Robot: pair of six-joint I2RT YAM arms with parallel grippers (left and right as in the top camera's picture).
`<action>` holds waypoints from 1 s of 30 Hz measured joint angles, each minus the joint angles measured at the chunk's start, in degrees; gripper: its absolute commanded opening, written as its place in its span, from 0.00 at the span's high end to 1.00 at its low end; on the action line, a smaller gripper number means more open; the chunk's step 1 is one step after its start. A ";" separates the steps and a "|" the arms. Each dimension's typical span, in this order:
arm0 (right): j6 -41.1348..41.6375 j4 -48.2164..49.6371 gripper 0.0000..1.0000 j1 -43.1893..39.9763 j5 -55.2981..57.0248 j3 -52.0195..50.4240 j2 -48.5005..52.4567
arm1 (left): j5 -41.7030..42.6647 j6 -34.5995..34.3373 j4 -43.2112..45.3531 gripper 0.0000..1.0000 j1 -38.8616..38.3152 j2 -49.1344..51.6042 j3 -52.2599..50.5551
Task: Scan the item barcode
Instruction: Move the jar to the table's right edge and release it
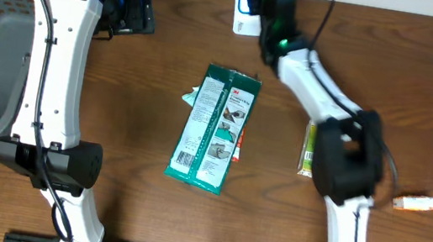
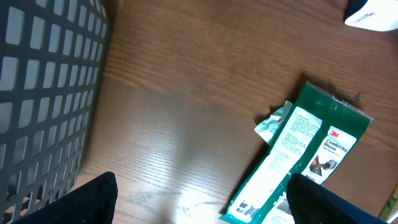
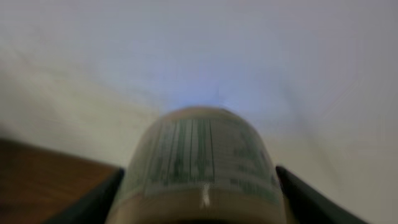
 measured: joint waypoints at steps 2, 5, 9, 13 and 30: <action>0.09 -10.45 0.99 -0.42 -0.42 0.24 -6.80 | -0.04 0.00 0.02 0.13 0.00 0.00 0.00; 0.15 -24.41 0.99 -1.99 -0.63 1.14 -17.20 | 0.02 -0.02 -0.07 0.13 0.00 0.00 0.00; 1.01 -46.38 0.99 -7.45 -0.57 2.01 -28.68 | 0.00 0.00 0.04 0.13 0.00 -0.02 0.00; 3.87 -62.20 0.99 -15.96 -1.07 2.49 -31.41 | 0.00 0.00 0.00 0.13 0.00 -0.02 0.00; 8.15 -80.28 0.99 -44.33 -9.49 1.38 -7.02 | 0.00 0.00 0.00 0.13 0.00 -0.02 0.00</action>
